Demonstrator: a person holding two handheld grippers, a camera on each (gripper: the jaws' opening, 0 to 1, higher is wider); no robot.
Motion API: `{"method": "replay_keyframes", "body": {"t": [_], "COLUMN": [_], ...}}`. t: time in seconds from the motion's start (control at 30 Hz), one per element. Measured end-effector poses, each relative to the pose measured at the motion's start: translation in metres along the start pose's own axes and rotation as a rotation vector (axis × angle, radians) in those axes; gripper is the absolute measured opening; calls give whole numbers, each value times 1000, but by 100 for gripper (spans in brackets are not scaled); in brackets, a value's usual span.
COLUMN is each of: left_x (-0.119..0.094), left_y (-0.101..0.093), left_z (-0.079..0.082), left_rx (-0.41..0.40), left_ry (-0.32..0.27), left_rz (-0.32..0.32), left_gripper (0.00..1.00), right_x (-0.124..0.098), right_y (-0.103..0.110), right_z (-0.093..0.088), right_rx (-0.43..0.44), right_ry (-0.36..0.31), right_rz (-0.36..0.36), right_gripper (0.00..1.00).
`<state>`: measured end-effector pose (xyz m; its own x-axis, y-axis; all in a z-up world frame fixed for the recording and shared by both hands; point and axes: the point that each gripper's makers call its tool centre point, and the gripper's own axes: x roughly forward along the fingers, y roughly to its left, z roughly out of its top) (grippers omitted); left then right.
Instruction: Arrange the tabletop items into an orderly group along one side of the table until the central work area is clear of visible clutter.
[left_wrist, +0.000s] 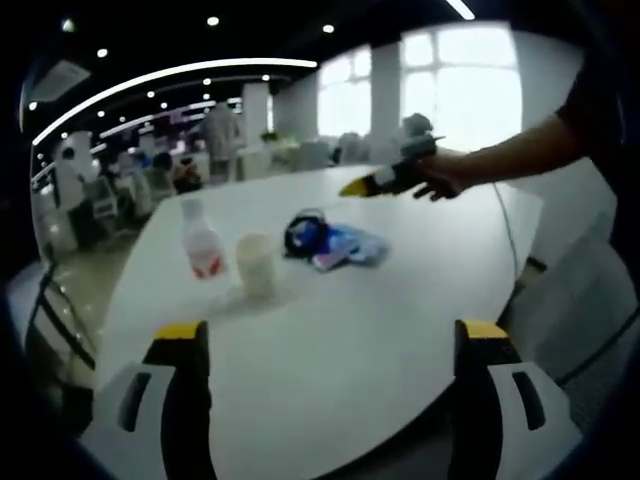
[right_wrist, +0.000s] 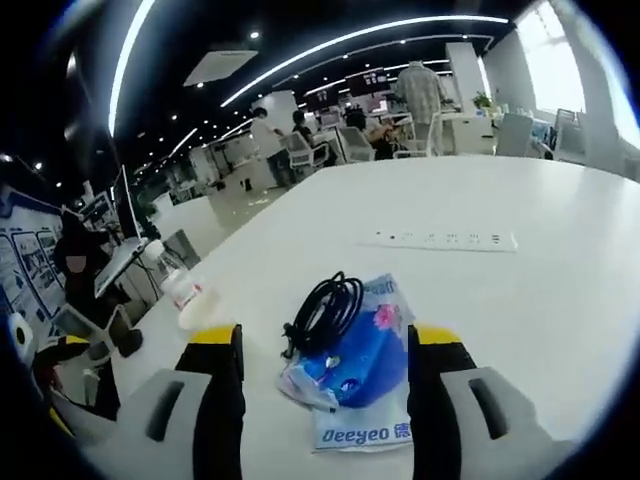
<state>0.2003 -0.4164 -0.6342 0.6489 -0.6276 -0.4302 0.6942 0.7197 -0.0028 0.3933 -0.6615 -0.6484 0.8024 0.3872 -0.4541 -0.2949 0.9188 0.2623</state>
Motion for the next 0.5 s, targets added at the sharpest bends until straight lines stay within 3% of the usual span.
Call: {"method": "replay_keyframes", "body": {"t": [0.5], "left_x": [-1], "left_y": [1], "left_z": [-3], "left_rx": [-4], "left_ry": [17], "left_rz": [3], "left_gripper": [99], "right_x": [38], "right_y": [1], "right_z": [-5], "right_rx": [31], "right_ry": [13], "right_rz": [38], "right_gripper": [59]}}
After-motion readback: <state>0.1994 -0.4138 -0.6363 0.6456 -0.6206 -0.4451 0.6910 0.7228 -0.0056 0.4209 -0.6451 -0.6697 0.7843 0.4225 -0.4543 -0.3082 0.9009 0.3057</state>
